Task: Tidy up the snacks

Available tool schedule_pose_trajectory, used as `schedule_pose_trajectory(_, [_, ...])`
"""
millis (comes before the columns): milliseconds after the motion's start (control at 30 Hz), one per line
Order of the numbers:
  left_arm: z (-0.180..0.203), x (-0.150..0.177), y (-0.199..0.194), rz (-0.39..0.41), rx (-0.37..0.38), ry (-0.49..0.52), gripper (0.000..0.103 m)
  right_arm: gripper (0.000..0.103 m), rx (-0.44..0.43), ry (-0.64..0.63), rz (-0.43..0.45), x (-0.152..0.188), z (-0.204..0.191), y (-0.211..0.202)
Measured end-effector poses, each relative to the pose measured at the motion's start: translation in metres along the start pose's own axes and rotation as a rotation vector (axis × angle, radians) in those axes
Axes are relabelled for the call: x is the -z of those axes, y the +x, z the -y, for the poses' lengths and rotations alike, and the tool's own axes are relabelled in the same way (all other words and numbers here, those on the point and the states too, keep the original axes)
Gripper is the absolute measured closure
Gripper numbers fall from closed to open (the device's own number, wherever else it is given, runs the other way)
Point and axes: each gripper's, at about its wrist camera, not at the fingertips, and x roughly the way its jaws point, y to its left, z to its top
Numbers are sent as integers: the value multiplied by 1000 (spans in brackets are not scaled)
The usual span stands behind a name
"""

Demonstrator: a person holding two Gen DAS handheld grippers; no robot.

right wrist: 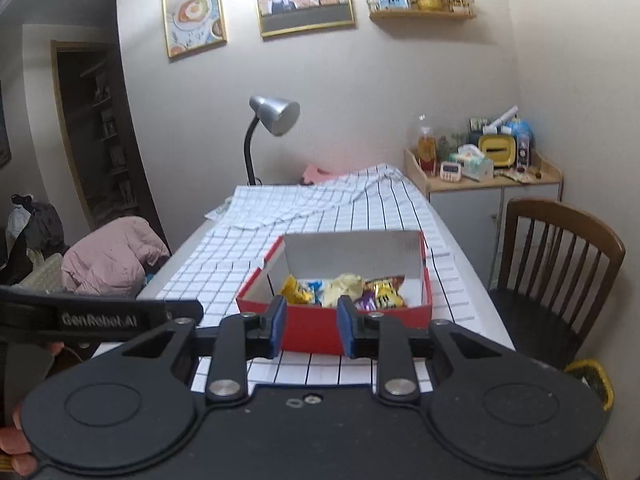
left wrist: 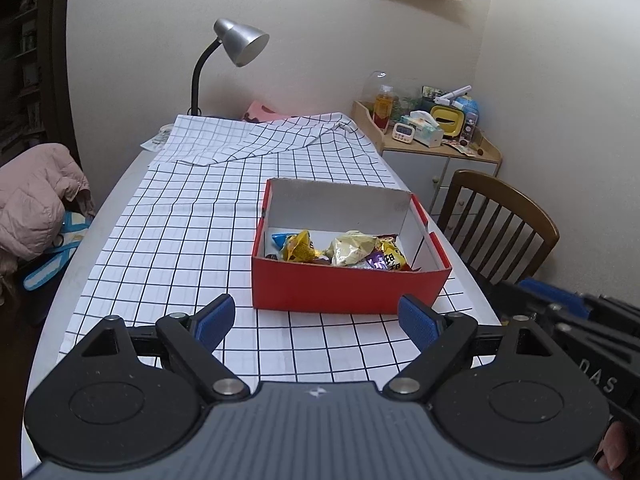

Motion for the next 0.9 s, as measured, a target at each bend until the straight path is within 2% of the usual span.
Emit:
schedule_pose_trajectory(567, [2, 7, -8, -2, -37, 8, 14, 78, 7, 21, 9, 2, -1, -1])
schedule_pose_trajectory(900, [6, 7, -7, -8, -24, 22, 14, 78, 4, 24, 3, 2, -1, -2])
